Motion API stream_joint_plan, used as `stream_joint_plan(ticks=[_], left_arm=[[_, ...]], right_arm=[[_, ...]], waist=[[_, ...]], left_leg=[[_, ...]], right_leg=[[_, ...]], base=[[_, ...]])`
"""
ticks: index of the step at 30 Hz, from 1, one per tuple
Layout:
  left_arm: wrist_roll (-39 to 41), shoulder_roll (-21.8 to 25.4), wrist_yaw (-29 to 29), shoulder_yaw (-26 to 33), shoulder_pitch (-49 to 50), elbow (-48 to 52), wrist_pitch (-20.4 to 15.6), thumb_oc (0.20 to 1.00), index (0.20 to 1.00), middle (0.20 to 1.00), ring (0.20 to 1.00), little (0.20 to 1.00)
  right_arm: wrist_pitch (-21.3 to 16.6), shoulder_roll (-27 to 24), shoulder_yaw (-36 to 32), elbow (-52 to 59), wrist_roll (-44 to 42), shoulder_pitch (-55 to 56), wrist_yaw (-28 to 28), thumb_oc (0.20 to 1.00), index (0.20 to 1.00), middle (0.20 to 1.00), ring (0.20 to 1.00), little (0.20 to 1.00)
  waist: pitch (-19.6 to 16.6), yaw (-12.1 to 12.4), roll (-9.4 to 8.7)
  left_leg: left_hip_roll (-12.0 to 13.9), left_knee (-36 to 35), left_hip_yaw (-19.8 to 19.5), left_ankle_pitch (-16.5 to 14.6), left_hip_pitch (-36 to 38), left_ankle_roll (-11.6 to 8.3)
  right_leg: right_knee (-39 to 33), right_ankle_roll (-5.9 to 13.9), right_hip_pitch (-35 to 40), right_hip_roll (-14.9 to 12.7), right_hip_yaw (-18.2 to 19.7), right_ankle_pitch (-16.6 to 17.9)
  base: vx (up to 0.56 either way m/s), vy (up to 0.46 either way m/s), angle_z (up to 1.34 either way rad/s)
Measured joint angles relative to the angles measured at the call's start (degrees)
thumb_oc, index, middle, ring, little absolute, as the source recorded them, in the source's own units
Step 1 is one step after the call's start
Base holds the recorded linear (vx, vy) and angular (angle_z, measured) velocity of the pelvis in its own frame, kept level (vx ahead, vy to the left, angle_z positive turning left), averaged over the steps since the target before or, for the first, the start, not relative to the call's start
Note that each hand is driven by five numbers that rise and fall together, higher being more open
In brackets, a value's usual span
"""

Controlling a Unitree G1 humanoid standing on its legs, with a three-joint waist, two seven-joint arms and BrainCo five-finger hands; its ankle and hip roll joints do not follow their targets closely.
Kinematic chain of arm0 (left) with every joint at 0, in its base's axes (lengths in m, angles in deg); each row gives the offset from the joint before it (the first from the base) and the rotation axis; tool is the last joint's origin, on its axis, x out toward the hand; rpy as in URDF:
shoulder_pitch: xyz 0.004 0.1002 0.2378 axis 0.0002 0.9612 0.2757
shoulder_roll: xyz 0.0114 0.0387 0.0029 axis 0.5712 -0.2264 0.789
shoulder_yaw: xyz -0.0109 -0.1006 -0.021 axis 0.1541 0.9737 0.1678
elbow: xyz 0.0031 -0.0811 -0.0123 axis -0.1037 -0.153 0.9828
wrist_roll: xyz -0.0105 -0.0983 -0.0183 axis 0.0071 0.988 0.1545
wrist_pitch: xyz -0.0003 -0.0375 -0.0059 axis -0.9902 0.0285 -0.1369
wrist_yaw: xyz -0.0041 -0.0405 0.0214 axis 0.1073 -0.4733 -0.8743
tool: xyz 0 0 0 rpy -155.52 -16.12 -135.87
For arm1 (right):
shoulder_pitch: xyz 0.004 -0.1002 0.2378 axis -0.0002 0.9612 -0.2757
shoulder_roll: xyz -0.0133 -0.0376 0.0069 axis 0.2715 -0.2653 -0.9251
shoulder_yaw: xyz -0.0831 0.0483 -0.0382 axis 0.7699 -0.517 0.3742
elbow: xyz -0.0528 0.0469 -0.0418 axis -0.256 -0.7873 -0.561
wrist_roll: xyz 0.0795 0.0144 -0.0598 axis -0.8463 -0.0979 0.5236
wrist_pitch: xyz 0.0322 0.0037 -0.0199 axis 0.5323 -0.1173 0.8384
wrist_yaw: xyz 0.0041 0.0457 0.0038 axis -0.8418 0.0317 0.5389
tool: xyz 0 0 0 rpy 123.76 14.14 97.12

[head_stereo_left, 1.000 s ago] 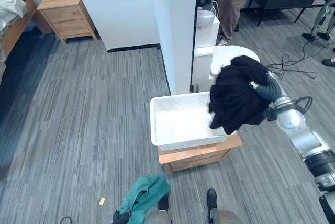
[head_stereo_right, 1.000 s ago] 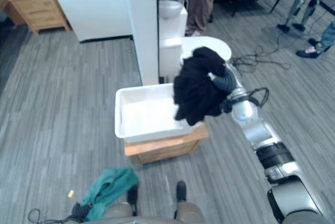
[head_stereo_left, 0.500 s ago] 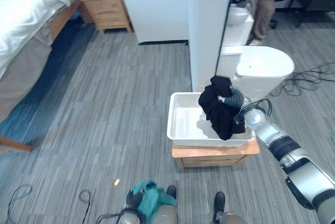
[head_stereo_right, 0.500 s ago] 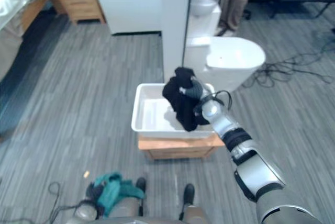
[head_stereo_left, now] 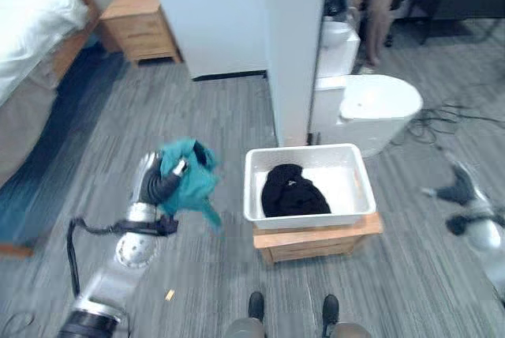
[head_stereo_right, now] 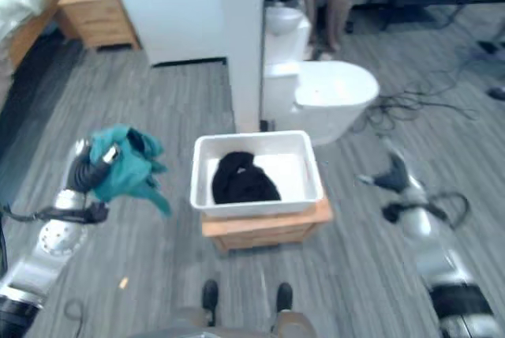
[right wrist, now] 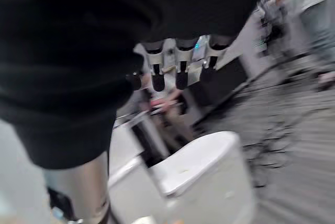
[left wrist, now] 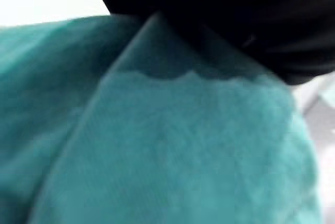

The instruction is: Tidy up the quilt and then pick up the clothes from the bed and put them into the laundry hamper.

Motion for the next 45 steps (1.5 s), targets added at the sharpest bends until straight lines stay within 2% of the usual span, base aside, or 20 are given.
stream_joint_plan(ticks=[4, 8, 12, 17, 18, 20, 21, 23, 24, 25, 29, 32, 35, 38, 39, 40, 41, 43, 45], left_arm=[[-4.4, -0.1, 0.0, 0.2, -5.4, 1.6, -0.2, 0.2, 0.2, 0.2, 0.2, 0.2], [-7.0, -0.3, 0.1, -0.4, -9.5, 1.7, 0.1, 0.2, 0.2, 0.2, 0.2, 0.2], [-7.3, -3.8, 0.1, -3.8, -13.5, 0.1, 0.6, 0.2, 0.2, 0.2, 0.2, 0.2], [-7.3, -11.8, 1.9, -8.0, -15.3, -6.6, 2.7, 0.2, 0.2, 0.2, 0.2, 0.2], [-7.3, -13.1, 2.3, -9.7, -15.8, -10.9, 4.3, 0.2, 0.2, 0.2, 0.2, 0.2], [-7.3, -14.9, 4.1, -12.1, -19.4, -18.3, 4.8, 0.2, 0.2, 0.2, 0.2, 0.2], [-7.2, -17.0, 5.1, -13.7, -24.2, -26.5, 6.1, 0.2, 0.2, 0.2, 0.2, 0.2], [-7.2, -17.5, 5.4, -15.2, -28.2, -33.7, 9.2, 0.2, 0.2, 0.2, 0.2, 0.2], [-7.2, -17.3, 5.9, -15.2, -28.4, -34.4, 10.1, 0.602, 0.602, 0.602, 0.602, 0.602], [-7.2, -17.3, 6.2, -15.2, -28.4, -35.0, 10.7, 1.0, 1.0, 1.0, 1.0, 1.0], [-7.1, -17.1, 6.4, -14.9, -28.4, -35.1, 11.3, 1.0, 1.0, 1.0, 1.0, 1.0], [-6.0, -17.1, 6.4, -13.0, -28.2, -35.8, 11.4, 1.0, 1.0, 1.0, 1.0, 1.0], [-3.7, -16.8, 6.3, -11.5, -28.1, -35.5, 11.2, 1.0, 1.0, 1.0, 1.0, 1.0], [4.7, -16.9, 5.8, -5.7, -23.4, -33.2, 10.4, 1.0, 1.0, 1.0, 1.0, 1.0], [5.7, -16.9, 5.8, -5.5, -23.1, -33.1, 10.3, 1.0, 1.0, 1.0, 1.0, 1.0], [9.4, -17.3, 4.6, -2.3, -20.7, -31.0, 9.2, 1.0, 1.0, 1.0, 1.0, 1.0], [12.1, -17.4, 4.4, -0.9, -18.5, -29.7, 8.6, 1.0, 1.0, 1.0, 1.0, 1.0], [16.1, -17.5, 3.4, 0.2, -13.5, -29.5, 8.3, 1.0, 1.0, 1.0, 1.0, 1.0], [18.8, -19.1, 1.9, 1.6, -6.2, -29.1, 7.4, 1.0, 1.0, 1.0, 1.0, 1.0]], right_arm=[[-0.3, 2.2, 1.7, -2.5, 0.0, 6.9, -1.2, 1.0, 1.0, 1.0, 1.0, 1.0], [-0.2, 4.3, 2.3, -4.6, 0.9, 8.8, -1.7, 1.0, 1.0, 1.0, 1.0, 1.0], [0.0, 5.1, 4.3, -6.6, 2.1, 7.8, -1.9, 1.0, 1.0, 1.0, 1.0, 1.0], [0.7, 6.6, 9.3, -11.3, 4.5, 5.7, -1.6, 1.0, 1.0, 1.0, 1.0, 1.0], [1.3, 8.0, 10.7, -13.8, 6.0, 4.7, -1.6, 1.0, 1.0, 1.0, 1.0, 1.0], [1.2, 9.8, 12.5, -19.5, 6.2, 2.9, -0.7, 1.0, 1.0, 1.0, 1.0, 1.0], [1.6, 11.7, 13.7, -25.6, 5.8, 0.5, -0.7, 1.0, 1.0, 1.0, 1.0, 1.0], [2.8, 14.9, 14.9, -32.2, 4.0, -2.2, -0.8, 1.0, 1.0, 1.0, 1.0, 1.0], [2.8, 17.4, 14.5, -38.4, 3.1, -3.2, 0.1, 1.0, 1.0, 1.0, 1.0, 1.0], [4.3, 19.1, 14.9, -43.9, 1.7, -4.7, 0.1, 1.0, 1.0, 1.0, 1.0, 1.0], [7.1, 20.4, 14.7, -53.8, 1.5, -1.4, -0.9, 1.0, 1.0, 1.0, 1.0, 1.0], [7.8, 20.2, 14.7, -54.0, 1.5, 0.2, -1.9, 1.0, 1.0, 1.0, 1.0, 1.0], [7.7, 20.2, 14.7, -53.1, 1.5, 0.5, -2.2, 1.0, 1.0, 1.0, 1.0, 1.0], [7.7, 20.0, 14.6, -50.5, 1.5, 0.1, -3.4, 1.0, 1.0, 1.0, 1.0, 1.0], [7.6, 19.9, 14.6, -50.3, 1.6, 0.3, -3.4, 1.0, 1.0, 1.0, 1.0, 1.0], [8.5, 19.7, 14.9, -47.9, 1.6, -0.2, -3.7, 1.0, 1.0, 1.0, 1.0, 1.0], [8.5, 19.4, 14.9, -46.2, 1.6, -0.3, -3.7, 1.0, 1.0, 1.0, 1.0, 1.0], [8.7, 19.2, 15.7, -42.6, 2.2, -1.5, -4.2, 1.0, 1.0, 1.0, 1.0, 1.0], [8.8, 19.1, 18.0, -39.4, 2.4, -2.5, -4.6, 1.0, 1.0, 1.0, 1.0, 1.0]], waist=[[-0.2, -6.3, -0.37], [-0.5, -10.0, 0.02], [-0.6, -11.0, 0.8], [-1.0, -11.0, 1.88], [-0.7, -11.0, 2.11], [-0.1, -10.9, 2.08], [1.0, -10.7, 1.86], [3.0, -10.5, 1.47], [4.2, -11.2, 1.27], [5.2, -11.1, 1.23], [6.2, -11.0, 1.41], [6.8, -10.8, 0.88], [6.9, -9.6, 0.76], [6.7, -9.6, 0.7], [6.3, -9.5, 0.79], [5.6, -8.2, 1.13], [5.3, -8.2, 1.19], [3.5, -6.5, 1.38], [1.8, -5.9, 1.34]], left_leg=[[0.7, 0.0, 4.7, -1.2, 1.3, -0.22], [1.4, 0.0, 8.6, -1.3, 1.9, -0.37], [1.4, 0.0, 9.9, -1.3, 1.6, -0.36], [1.3, 0.0, 9.8, -1.2, -0.5, -0.2], [1.3, 0.0, 9.7, -1.0, -1.6, -0.16], [1.2, 0.0, 9.5, -0.2, -3.5, -0.14], [1.0, 0.0, 9.3, 0.3, -4.6, -0.11], [1.0, 0.0, 9.4, 0.5, -5.5, -0.18], [1.0, 0.0, 9.3, 0.6, -6.1, -0.31], [1.1, 0.0, 9.3, 0.7, -6.1, -0.26], [1.1, 0.0, 9.2, 0.7, -5.8, -0.21], [1.2, 0.0, 9.1, 0.6, -4.4, -0.22], [1.3, 0.0, 8.8, 0.1, -3.3, -0.51], [1.7, 0.0, 7.8, -0.8, 0.0, -0.7], [1.8, 0.0, 7.7, -0.9, 0.0, -0.68], [1.9, 0.0, 7.6, -1.1, 0.2, -0.65], [1.9, 0.0, 7.5, -1.0, 0.7, -0.57], [2.0, 0.0, 7.2, -1.0, 1.3, -0.45], [2.0, 0.0, 6.5, -1.1, 2.1, -0.21]], right_leg=[[0.0, 0.63, -1.5, 0.5, 3.7, 0.5], [0.0, 0.09, -3.0, 1.5, 7.3, 1.3], [0.0, 0.08, -4.1, 1.7, 8.7, 1.7], [0.0, 0.44, -6.1, 1.5, 8.8, 2.1], [0.0, 0.55, -7.3, 1.6, 8.7, 2.3], [0.0, 0.55, -9.1, 1.5, 8.7, 2.9], [0.0, 0.51, -10.0, 1.3, 8.5, 3.3], [0.0, 0.74, -11.1, 1.3, 8.5, 3.7], [0.0, 0.8, -11.6, 1.3, 8.3, 3.9], [0.0, 0.79, -11.6, 1.3, 8.2, 3.9], [0.3, 0.7, -11.2, 1.3, 7.6, 3.9], [0.1, 0.45, -9.6, 1.3, 7.3, 3.9], [0.0, -0.03, -8.4, 1.3, 7.0, 3.3], [0.0, -1.09, -4.6, 1.7, 6.3, 2.6], [0.0, -1.4, -4.6, 1.7, 6.3, 2.3], [0.0, -1.64, -4.2, 1.7, 6.1, 2.1], [0.0, -1.47, -3.7, 1.8, 5.9, 2.2], [0.0, -1.47, -2.8, 1.8, 5.5, 2.2], [0.1, -1.67, -1.1, 1.8, 4.6, 2.1]], base=[[0.02, 0.0, -0.63], [-0.04, -0.002, -0.52], [-0.07, 0.015, -0.23], [-0.07, -0.007, 0.02], [-0.18, -0.016, 0.04], [-0.14, -0.012, 0.1], [-0.08, -0.004, 0.1], [-0.05, -0.002, -0.04], [-0.02, -0.004, -0.03], [0.0, 0.0, 0.0], [0.0, -0.009, 0.03], [0.01, -0.016, 0.05], [0.04, -0.016, 0.05], [0.04, -0.009, 0.12], [0.05, -0.004, 0.08], [0.03, -0.002, 0.06], [0.04, 0.0, 0.07], [0.02, 0.003, 0.06], [0.02, 0.021, 0.18]])
